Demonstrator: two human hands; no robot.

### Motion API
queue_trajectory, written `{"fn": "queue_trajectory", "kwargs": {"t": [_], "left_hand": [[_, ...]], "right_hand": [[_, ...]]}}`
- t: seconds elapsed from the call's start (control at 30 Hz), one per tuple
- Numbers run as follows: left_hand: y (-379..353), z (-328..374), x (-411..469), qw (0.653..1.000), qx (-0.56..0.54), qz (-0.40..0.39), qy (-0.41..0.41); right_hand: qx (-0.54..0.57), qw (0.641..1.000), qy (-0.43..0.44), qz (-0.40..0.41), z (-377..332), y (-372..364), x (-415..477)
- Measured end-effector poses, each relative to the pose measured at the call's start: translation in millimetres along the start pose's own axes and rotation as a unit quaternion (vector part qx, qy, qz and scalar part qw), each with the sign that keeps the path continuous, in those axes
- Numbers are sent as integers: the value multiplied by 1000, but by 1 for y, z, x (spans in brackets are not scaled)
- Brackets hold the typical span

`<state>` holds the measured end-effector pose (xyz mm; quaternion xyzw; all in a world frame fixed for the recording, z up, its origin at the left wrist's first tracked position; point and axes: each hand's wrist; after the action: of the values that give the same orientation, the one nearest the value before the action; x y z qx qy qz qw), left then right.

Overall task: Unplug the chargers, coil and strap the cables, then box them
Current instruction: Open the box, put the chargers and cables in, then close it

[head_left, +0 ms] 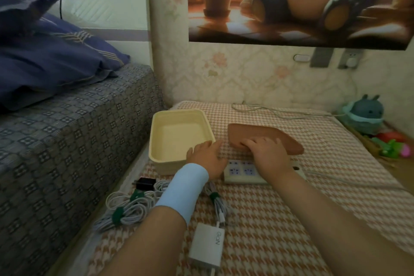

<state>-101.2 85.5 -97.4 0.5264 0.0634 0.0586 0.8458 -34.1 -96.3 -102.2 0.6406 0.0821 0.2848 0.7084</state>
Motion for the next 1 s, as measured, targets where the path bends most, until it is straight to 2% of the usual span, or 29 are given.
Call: {"fn": "queue_trajectory", "kwargs": {"t": [0.1,0.17,0.27,0.43,0.5,0.6,0.67,0.77,0.8,0.87,0.93,1.0], "left_hand": [[-8,8,3,999,16,-31,28],[-9,7,4,998,-34,0,43],[-2,-1,0,987,-138,63,46],[12,-20,-11,984,-150,77,55],[18,-29,-14,987,-138,63,50],[23,-37,-24,991,-115,51,38],[20,-39,-31,996,-23,79,-18],[17,-30,-49,986,68,110,-106],[18,-26,-58,989,55,86,-107],[17,-19,-72,997,2,-14,-78],[13,-14,-88,992,27,-115,-52],[7,-15,-101,986,63,-149,-49]], "right_hand": [[46,995,36,-80,7,-12,-1],[95,985,60,-133,9,-17,3],[152,973,53,-163,10,-18,11],[139,956,46,-253,0,-7,11],[126,956,46,-260,-10,4,6],[127,969,50,-204,-30,24,-2],[122,976,49,-174,-45,38,-11],[131,964,20,-233,-66,54,-33],[136,951,18,-276,-73,54,-42],[157,927,21,-340,-85,47,-58],[193,923,4,-334,-91,32,-67],[218,925,-1,-310,-93,25,-72]]}}
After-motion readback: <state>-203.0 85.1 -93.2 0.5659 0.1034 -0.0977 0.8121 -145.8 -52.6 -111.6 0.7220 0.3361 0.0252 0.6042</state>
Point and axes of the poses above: each hand's wrist, its own x-axis towards the middle knuckle, its own y-axis out of the back of the hand, z = x × y, and after that the axes turned 4 degrees about -x, right-handed
